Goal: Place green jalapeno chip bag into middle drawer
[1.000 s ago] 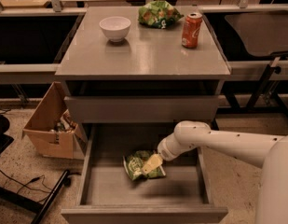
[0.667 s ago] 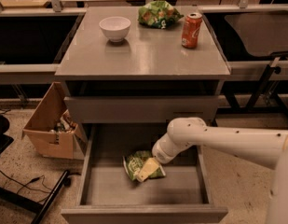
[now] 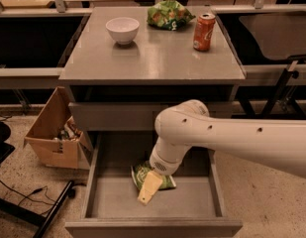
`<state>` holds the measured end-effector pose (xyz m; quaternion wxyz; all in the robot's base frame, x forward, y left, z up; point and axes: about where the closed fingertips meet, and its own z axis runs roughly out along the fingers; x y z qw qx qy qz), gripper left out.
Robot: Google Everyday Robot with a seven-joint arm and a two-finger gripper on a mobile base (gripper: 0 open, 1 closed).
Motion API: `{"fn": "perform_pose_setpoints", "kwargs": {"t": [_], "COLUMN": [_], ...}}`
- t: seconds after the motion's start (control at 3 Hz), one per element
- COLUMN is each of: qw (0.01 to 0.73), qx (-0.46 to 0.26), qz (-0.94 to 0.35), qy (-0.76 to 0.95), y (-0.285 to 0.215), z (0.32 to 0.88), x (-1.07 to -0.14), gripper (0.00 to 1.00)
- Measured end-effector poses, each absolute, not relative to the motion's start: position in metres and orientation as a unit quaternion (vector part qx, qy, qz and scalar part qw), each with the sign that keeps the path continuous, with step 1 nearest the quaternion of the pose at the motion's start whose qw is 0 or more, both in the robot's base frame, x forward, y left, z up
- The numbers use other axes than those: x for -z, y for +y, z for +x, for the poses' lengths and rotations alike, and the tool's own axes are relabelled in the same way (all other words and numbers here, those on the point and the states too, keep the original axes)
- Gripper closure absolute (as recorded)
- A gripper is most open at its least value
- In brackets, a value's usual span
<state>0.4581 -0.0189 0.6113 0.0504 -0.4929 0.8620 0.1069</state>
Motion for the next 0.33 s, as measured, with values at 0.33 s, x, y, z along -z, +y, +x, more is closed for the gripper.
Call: {"fn": "perform_pose_setpoints", "kwargs": {"t": [0.33], "qw": [0.08], "qx": [-0.07], "qz": [-0.465], "qy": [0.879], "y": [-0.0345], "z": [0.4467], "x": [-0.7001], "gripper": [0.0]}}
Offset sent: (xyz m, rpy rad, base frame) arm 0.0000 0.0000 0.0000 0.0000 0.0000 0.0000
